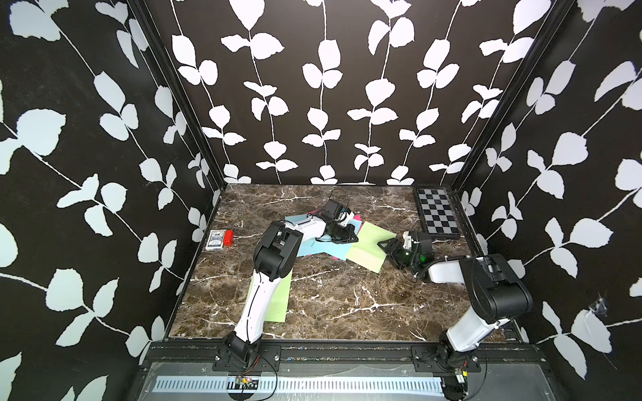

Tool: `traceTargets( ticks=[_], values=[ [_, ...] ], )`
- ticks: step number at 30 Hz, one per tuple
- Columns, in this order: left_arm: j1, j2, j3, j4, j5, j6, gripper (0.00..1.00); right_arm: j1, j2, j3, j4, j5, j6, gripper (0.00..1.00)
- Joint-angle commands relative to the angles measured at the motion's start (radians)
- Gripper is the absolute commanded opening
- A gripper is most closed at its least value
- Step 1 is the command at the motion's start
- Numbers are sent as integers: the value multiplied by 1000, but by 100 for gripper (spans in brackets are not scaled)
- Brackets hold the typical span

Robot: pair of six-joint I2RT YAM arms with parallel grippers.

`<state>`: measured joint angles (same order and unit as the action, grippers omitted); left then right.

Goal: Sort the scattered colored papers by color
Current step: Pick up the colored paper from the center of the board.

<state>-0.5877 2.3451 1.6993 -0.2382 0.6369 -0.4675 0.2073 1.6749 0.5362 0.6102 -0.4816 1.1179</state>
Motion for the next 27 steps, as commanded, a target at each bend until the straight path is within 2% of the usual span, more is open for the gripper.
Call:
traceTargets(
  ticks=[1,18,24,27],
  values=[
    [-3,19,11,-52,-15,20,7,-7,16,-60,-26,23,65,68],
    [-4,28,25,-77,-12,37,7,-6,120,18,36,-58,82,45],
    [-4,36,39,-102,-21,49,7,-7,146,39,27,-84,63,29],
    [-4,40,48,-119,-27,60,7,-8,149,46,14,-100,46,17]
  ],
)
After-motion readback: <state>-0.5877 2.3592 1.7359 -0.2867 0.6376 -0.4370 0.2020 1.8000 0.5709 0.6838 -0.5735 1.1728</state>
